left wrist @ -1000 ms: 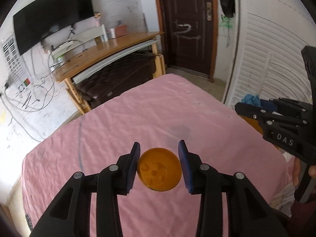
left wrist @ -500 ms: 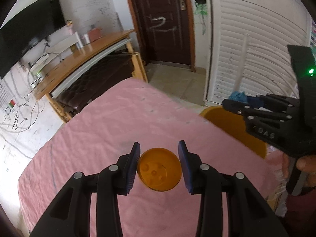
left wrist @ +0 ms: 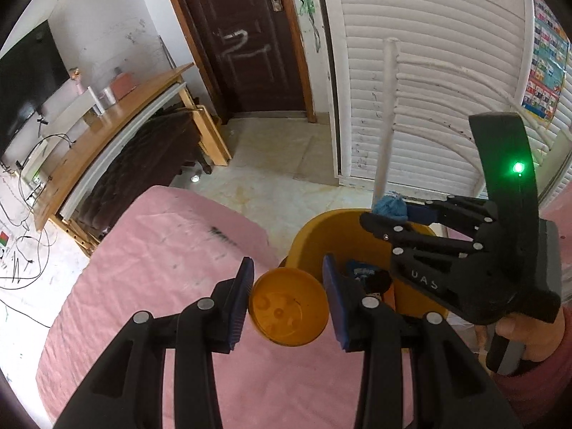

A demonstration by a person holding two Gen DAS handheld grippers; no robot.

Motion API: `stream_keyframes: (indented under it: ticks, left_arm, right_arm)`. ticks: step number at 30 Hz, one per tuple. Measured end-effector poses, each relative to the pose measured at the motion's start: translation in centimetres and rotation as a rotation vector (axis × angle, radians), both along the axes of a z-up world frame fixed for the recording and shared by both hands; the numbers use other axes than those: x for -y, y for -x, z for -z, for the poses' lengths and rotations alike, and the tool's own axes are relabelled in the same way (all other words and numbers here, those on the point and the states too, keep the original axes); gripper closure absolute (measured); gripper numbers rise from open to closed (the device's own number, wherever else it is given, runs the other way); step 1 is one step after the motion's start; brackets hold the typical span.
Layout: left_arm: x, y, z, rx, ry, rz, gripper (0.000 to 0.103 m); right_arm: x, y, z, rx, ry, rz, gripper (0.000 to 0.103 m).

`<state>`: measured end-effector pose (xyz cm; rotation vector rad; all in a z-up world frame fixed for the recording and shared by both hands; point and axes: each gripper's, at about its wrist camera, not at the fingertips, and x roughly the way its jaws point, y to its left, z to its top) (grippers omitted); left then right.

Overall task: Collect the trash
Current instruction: 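Carry the orange lid and blue ball to the yellow bucket and open both grippers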

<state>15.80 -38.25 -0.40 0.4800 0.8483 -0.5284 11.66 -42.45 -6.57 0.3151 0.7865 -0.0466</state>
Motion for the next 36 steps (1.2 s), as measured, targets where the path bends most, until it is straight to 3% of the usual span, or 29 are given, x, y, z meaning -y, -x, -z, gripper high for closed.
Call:
stream_keyframes:
  ticks: [9, 10, 12, 13, 19, 22, 24, 28, 36]
  left_arm:
    - [2.1, -1.6, 2.5, -0.072, 0.045, -0.025, 0.068]
    - [2.2, -1.7, 2.6, -0.079, 0.055, -0.028, 0.068]
    - [2.2, -2.0, 2.7, -0.106, 0.094, -0.034, 0.067]
    - [2.1, -2.2, 2.8, -0.121, 0.106, -0.037, 0.066]
    - [0.9, -2.9, 3.0, -0.177, 0.167, -0.077, 0.043]
    - [0.2, -2.9, 2.7, -0.177, 0.188, -0.089, 0.042]
    - [-0.5, -2.9, 2.4, -0.173, 0.204, -0.099, 0.041]
    - [-1.4, -2.9, 1.8, -0.166, 0.225, -0.112, 0.040]
    - [-5.5, -1.5, 0.3, -0.079, 0.265, -0.150, 0.032]
  right_arm:
    - [3.0, 0.3, 2.4, -0.056, -0.033, 0.059, 0.071]
    - [3.1, 0.2, 2.5, -0.061, -0.035, 0.060, 0.069]
    - [3.2, 0.2, 2.5, -0.062, -0.037, 0.061, 0.047]
    - [3.1, 0.2, 2.4, -0.059, -0.037, 0.060, 0.043]
    - [3.1, 0.3, 2.2, -0.051, -0.030, 0.060, 0.039]
    - [3.0, 0.3, 2.1, -0.051, -0.031, 0.064, 0.037]
    - [2.9, 0.3, 1.8, -0.044, -0.033, 0.063, 0.030]
    - [2.5, 0.3, 1.6, -0.038, -0.028, 0.056, 0.029]
    - [0.5, 0.2, 0.2, -0.027, 0.013, 0.026, 0.023]
